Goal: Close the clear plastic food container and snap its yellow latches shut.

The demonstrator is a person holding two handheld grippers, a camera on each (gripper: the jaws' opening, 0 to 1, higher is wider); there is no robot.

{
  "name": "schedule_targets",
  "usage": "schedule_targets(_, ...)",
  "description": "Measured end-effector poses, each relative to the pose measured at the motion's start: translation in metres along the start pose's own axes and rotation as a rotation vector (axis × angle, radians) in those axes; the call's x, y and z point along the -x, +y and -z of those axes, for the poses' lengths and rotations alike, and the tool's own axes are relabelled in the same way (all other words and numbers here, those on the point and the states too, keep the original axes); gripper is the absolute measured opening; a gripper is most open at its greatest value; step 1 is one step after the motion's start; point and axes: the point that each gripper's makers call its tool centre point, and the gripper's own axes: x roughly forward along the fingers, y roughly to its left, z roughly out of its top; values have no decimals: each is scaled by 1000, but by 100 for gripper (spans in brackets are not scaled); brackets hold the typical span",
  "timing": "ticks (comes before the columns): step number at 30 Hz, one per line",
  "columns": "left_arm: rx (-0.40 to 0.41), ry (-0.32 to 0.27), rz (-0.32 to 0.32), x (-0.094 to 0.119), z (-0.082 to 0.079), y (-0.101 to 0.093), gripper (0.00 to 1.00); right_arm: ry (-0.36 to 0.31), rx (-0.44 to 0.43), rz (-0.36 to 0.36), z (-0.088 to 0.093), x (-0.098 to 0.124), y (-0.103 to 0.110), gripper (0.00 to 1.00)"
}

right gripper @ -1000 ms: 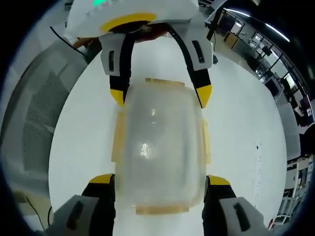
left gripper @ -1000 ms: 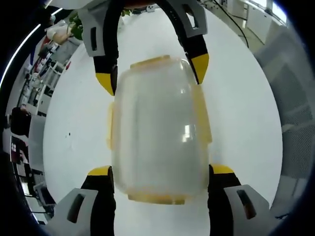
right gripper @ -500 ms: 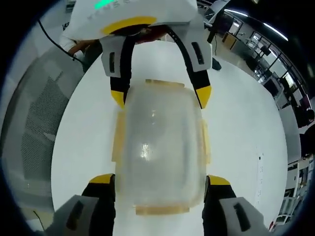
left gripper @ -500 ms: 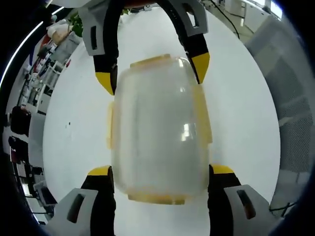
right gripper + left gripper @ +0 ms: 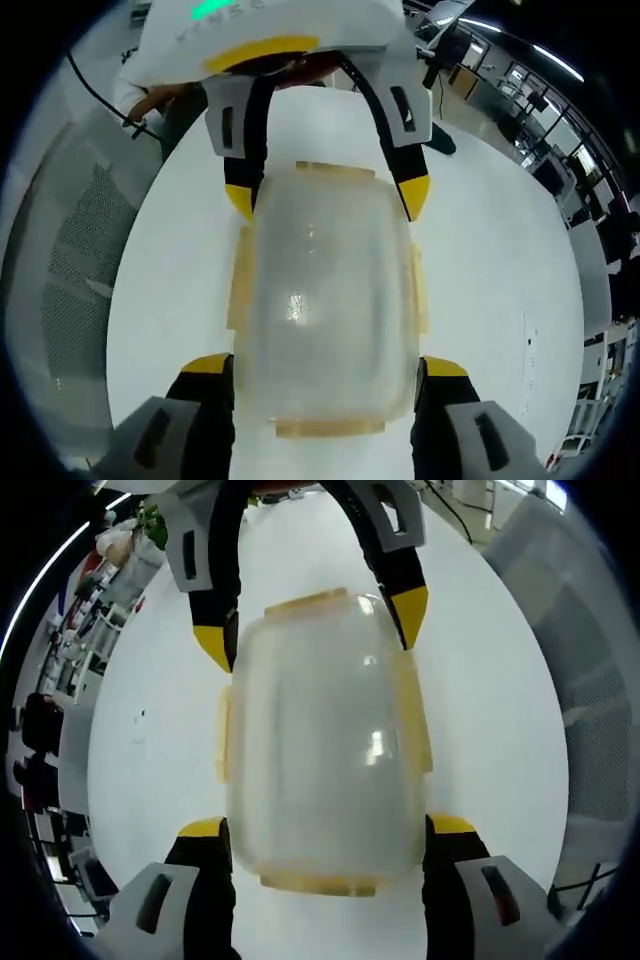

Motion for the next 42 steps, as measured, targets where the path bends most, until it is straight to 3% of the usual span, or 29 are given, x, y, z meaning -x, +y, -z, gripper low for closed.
schedule_targets(14, 3, 3, 4, 3, 7, 1, 75, 0, 0, 1, -8, -2, -2, 72)
schedule_targets(42, 16, -15, 2, -6, 9, 32, 75, -3, 5, 3, -5, -5, -33, 72)
